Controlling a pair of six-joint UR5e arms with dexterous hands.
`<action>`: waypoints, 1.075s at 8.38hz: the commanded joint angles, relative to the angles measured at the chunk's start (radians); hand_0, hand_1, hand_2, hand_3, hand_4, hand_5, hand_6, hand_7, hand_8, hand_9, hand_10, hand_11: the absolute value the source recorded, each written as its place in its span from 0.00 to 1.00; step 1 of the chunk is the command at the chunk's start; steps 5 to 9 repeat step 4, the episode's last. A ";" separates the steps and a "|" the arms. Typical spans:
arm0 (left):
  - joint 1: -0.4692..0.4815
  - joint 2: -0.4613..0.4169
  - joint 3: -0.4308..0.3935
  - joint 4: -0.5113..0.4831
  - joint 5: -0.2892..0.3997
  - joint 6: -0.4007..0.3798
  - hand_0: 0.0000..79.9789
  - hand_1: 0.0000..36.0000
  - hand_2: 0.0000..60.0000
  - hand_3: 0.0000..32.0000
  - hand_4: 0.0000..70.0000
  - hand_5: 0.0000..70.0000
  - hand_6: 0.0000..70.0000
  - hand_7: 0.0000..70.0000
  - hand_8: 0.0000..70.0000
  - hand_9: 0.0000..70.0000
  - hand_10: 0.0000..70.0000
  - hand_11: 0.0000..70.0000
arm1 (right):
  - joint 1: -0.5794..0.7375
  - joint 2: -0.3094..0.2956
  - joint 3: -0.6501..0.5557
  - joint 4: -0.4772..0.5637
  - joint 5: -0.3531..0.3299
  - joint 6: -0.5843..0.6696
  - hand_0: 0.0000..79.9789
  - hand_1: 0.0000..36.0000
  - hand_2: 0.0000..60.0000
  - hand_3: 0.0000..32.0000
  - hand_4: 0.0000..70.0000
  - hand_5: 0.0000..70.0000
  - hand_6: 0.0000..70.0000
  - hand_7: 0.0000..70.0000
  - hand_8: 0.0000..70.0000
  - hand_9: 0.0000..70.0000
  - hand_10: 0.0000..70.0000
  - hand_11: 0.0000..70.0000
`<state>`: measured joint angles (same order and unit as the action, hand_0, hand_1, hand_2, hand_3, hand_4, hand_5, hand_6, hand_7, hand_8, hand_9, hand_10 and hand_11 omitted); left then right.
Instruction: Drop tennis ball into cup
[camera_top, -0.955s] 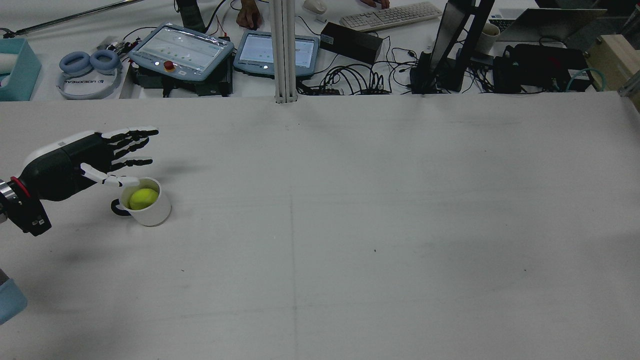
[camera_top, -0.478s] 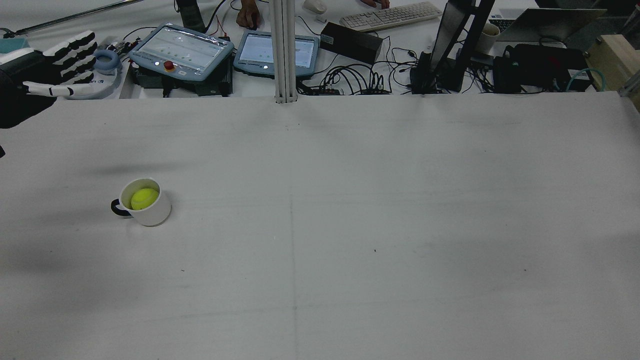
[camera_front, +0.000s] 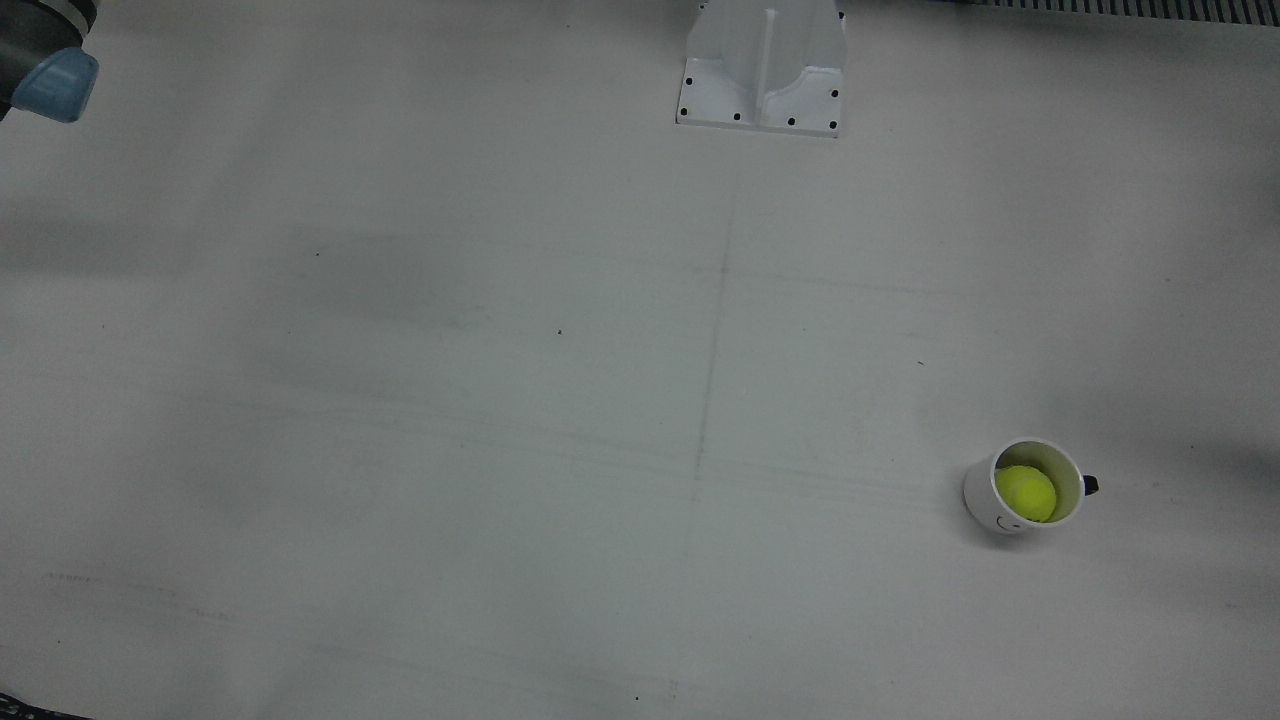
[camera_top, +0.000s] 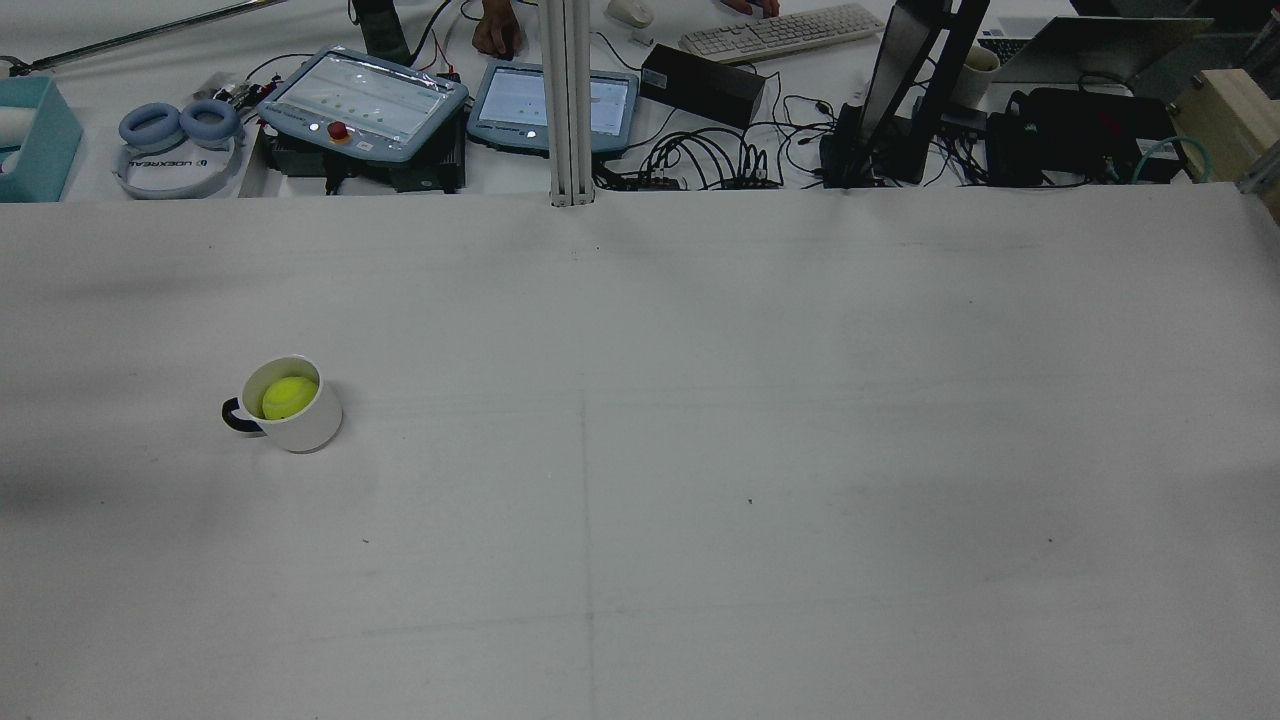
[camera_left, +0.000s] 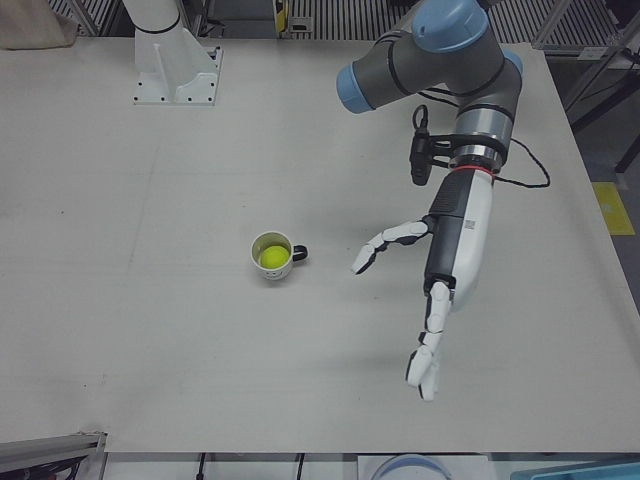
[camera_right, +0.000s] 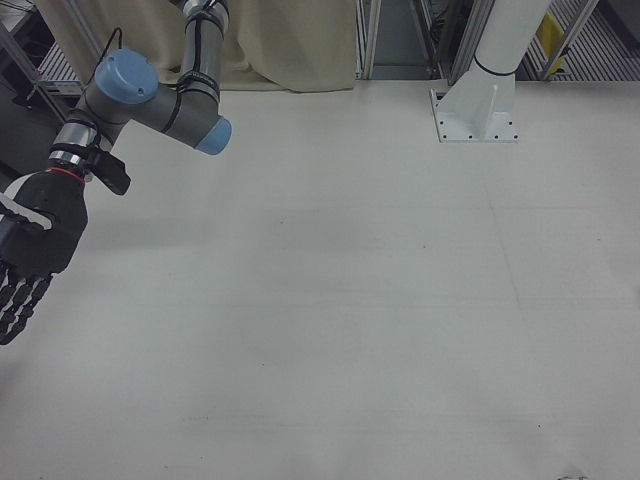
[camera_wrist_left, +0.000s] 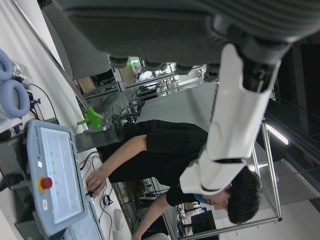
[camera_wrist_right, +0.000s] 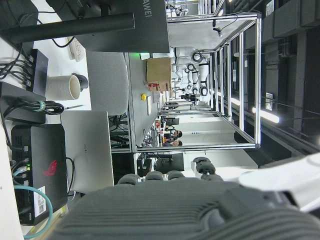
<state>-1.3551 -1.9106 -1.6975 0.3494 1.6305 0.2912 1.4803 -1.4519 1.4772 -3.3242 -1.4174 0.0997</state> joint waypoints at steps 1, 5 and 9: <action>-0.071 0.114 0.001 -0.024 0.011 -0.003 0.90 1.00 0.83 0.00 0.00 0.16 0.02 0.00 0.00 0.00 0.00 0.03 | 0.000 0.001 0.000 0.000 0.000 0.000 0.00 0.00 0.00 0.00 0.00 0.00 0.00 0.00 0.00 0.00 0.00 0.00; -0.072 0.119 -0.008 -0.030 0.018 -0.007 0.87 1.00 0.86 0.00 0.00 0.15 0.02 0.00 0.00 0.00 0.00 0.03 | 0.000 -0.001 -0.002 0.000 0.000 0.000 0.00 0.00 0.00 0.00 0.00 0.00 0.00 0.00 0.00 0.00 0.00 0.00; -0.072 0.119 -0.008 -0.030 0.018 -0.007 0.87 1.00 0.86 0.00 0.00 0.15 0.02 0.00 0.00 0.00 0.00 0.03 | 0.000 -0.001 -0.002 0.000 0.000 0.000 0.00 0.00 0.00 0.00 0.00 0.00 0.00 0.00 0.00 0.00 0.00 0.00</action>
